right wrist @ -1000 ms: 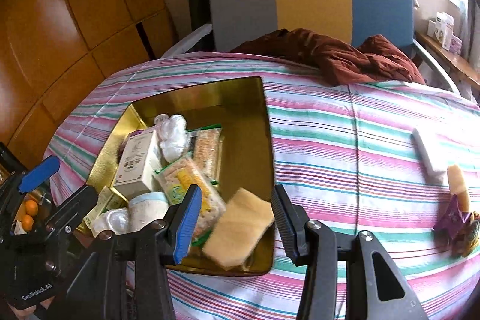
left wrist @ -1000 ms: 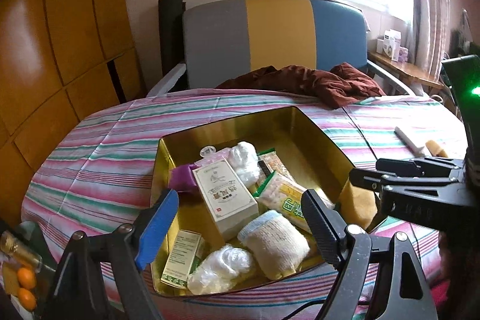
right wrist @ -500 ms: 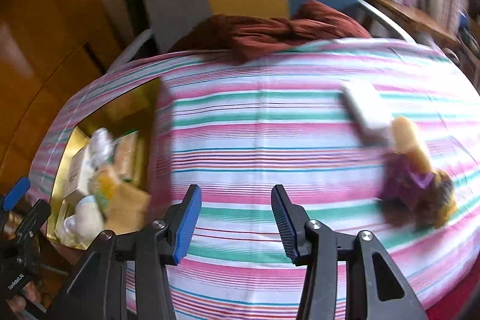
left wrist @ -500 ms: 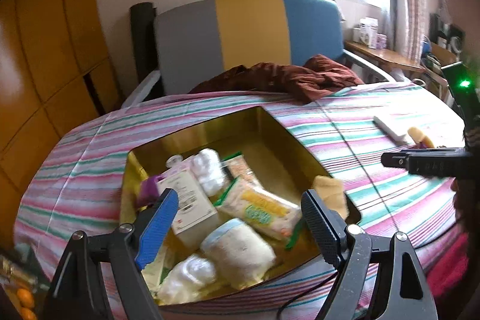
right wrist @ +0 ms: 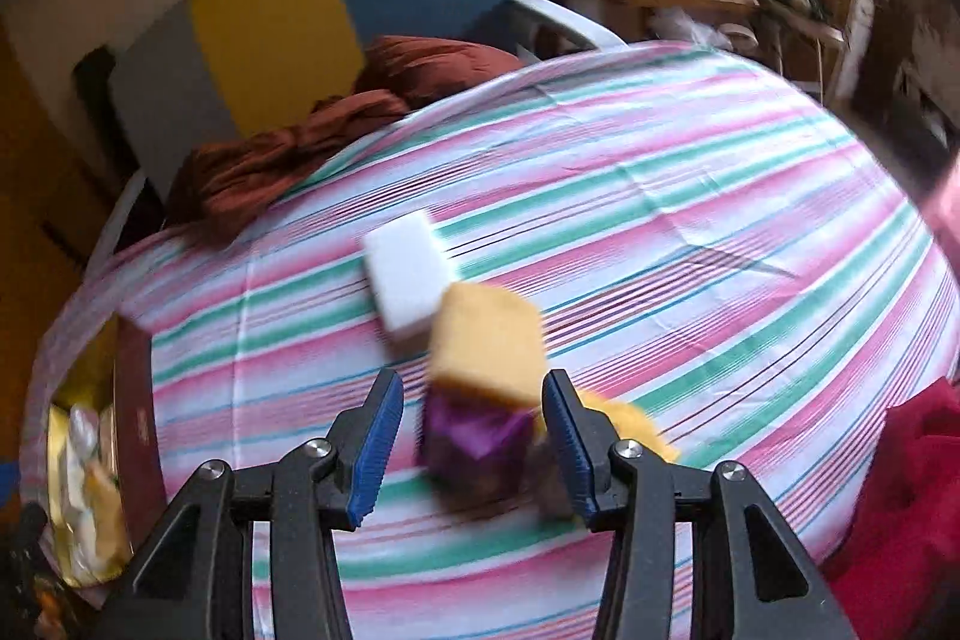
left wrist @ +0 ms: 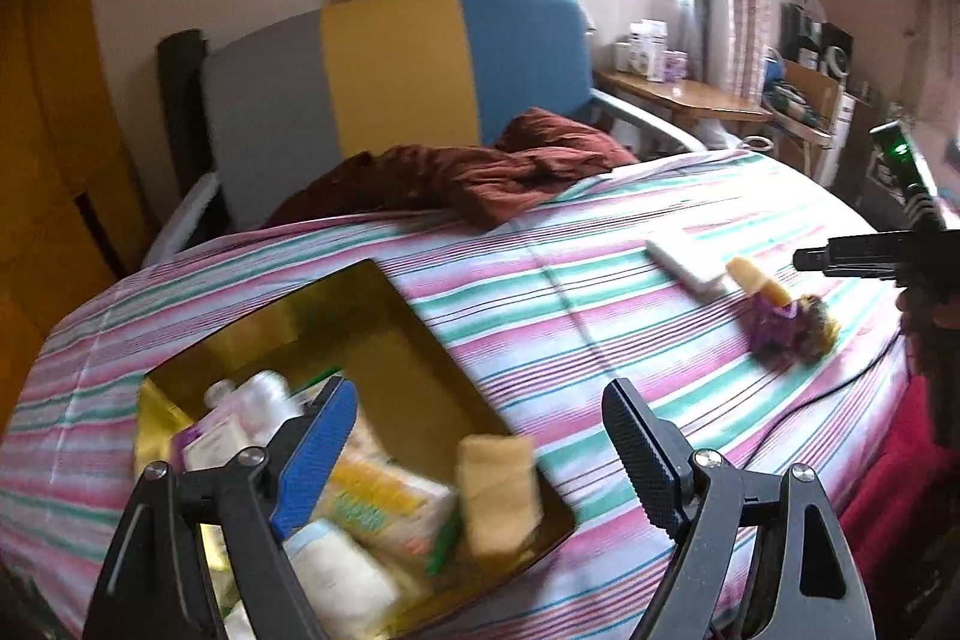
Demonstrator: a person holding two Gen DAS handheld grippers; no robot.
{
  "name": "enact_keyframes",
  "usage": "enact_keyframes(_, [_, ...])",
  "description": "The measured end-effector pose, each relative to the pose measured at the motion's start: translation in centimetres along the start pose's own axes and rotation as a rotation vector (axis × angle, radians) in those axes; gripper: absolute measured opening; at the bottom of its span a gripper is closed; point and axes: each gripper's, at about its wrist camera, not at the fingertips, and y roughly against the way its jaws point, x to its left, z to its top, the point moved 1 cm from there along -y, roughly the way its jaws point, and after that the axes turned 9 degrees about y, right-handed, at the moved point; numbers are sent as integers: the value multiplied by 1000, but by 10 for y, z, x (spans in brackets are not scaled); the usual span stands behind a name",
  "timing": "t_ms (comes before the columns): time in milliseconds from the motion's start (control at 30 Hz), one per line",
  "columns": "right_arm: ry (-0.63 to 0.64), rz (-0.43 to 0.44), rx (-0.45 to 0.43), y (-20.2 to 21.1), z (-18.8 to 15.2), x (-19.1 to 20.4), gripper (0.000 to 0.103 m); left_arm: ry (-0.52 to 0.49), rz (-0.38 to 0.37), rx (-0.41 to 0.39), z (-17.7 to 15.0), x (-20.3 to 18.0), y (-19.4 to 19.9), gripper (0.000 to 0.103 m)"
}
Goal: Organize objects
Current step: 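Grasp the yellow sponge with the right tool while the left tool grasps the white bar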
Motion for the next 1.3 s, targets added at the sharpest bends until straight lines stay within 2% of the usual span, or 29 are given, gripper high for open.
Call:
enact_keyframes(133, [-85,69,27,-20,14,-26,50,14,-55,43,17,-19,-18,84])
enact_keyframes(233, [-78,117,44,-37,23,-26,54,19,-86,75,26,-34,-34,85])
enact_keyframes(400, [-51,136,111,-67,22,-21,54,37,-125,146,37,-55,-61,84])
enact_keyframes(633, [-45,162,169,-81,19,-24,57,52,-157,214,49,-82,-98,85])
enact_keyframes(833, [-74,191,114,-73,20,-33,48,89,-172,269,57,-99,-127,84])
enact_keyframes(933, [-110,172,81,-65,22,-39,48,81,-178,283,60,-109,-138,84])
enact_keyframes(1067, [-156,92,11,-51,25,-53,48,77,-184,306,65,-122,-154,84])
enact_keyframes(1167, [-144,-39,-20,-43,28,-58,48,67,-182,324,67,-134,-168,84])
enact_keyframes(1233, [-118,-124,-11,-43,28,-60,48,64,-189,344,67,-143,-179,84])
enact_keyframes(1300, [-116,-149,21,-47,26,-64,48,63,-194,355,68,-151,-189,84])
